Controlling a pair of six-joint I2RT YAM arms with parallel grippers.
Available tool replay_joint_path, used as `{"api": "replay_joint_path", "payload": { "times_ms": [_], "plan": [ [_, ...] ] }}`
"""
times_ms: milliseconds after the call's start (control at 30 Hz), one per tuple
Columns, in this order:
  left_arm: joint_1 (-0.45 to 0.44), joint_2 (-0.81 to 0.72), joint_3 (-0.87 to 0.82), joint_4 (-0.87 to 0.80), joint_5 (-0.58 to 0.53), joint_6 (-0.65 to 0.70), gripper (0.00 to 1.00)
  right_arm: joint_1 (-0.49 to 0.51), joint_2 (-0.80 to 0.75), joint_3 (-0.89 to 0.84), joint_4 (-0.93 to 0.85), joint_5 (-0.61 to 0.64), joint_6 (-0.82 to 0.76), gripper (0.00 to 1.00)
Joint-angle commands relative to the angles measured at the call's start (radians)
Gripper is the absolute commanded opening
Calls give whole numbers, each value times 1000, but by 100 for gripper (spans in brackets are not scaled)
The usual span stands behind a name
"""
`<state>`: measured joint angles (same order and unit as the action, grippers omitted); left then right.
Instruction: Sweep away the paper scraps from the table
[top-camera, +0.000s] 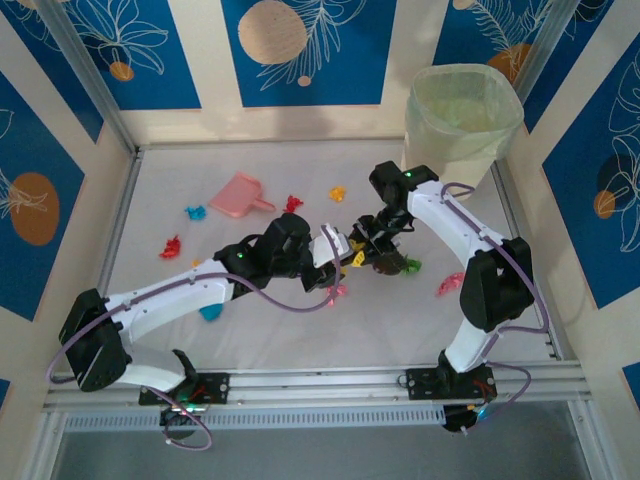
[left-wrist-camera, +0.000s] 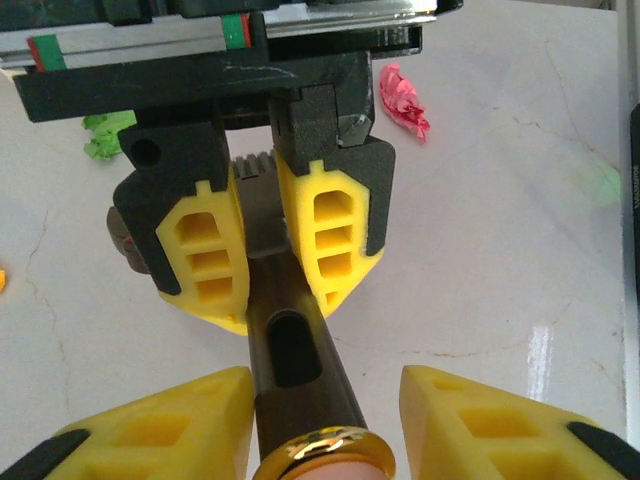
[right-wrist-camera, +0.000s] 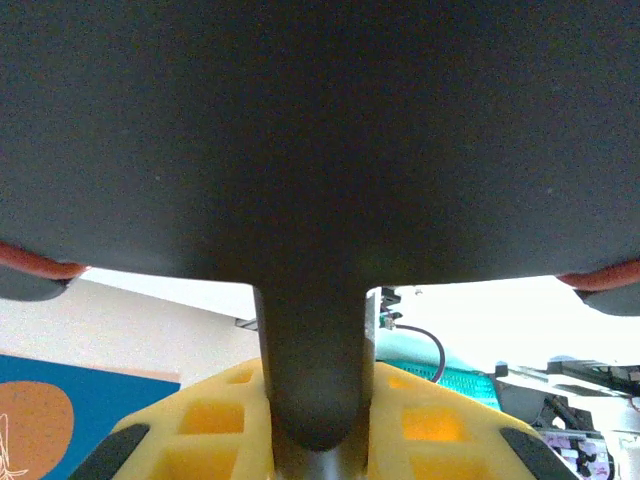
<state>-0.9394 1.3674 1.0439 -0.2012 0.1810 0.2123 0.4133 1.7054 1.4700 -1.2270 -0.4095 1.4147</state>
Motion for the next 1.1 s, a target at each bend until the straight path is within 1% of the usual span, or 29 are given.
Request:
{"api": "replay_joint_path", "payload": {
  "times_ms": [0,133,233,300,367,467,533,667,800,900,933,967,1000,1033,1067],
  "plan": [
    [-5,12,11,19,-12,5,40,5,-20,-6,-2,-60,26,0],
    [-3,14,10,22,-26,9,35,4,-25,-13,9,-74,35,0],
    [-2,15,7,24,-34,10,33,4,-30,-20,21,-86,41,0],
    [-1,15,5,29,-36,5,29,4,-30,-19,23,-89,44,0],
    [1,14,5,33,-41,4,24,4,-32,-21,24,-89,44,0],
    [3,11,4,43,-52,-3,12,4,-38,-27,29,-90,46,0],
    [4,10,6,48,-67,-7,0,4,-42,-35,43,-96,50,0],
    [5,8,20,42,-98,-15,0,5,-51,-44,71,-97,53,0],
    [22,-16,15,81,-95,-65,0,7,-71,-75,143,-119,69,0],
    [27,-26,28,85,-102,-88,0,7,-94,-94,187,-110,79,1],
    [27,-28,38,76,-104,-89,0,7,-100,-94,190,-101,80,8],
    [28,-28,45,68,-104,-90,0,7,-103,-91,188,-92,79,20],
    [28,-32,50,69,-104,-90,0,8,-105,-84,180,-83,76,34],
    [28,-38,50,74,-106,-92,0,7,-108,-78,175,-74,71,44],
    [28,-42,51,79,-112,-92,0,7,-109,-73,175,-67,65,50]
  ]
}}
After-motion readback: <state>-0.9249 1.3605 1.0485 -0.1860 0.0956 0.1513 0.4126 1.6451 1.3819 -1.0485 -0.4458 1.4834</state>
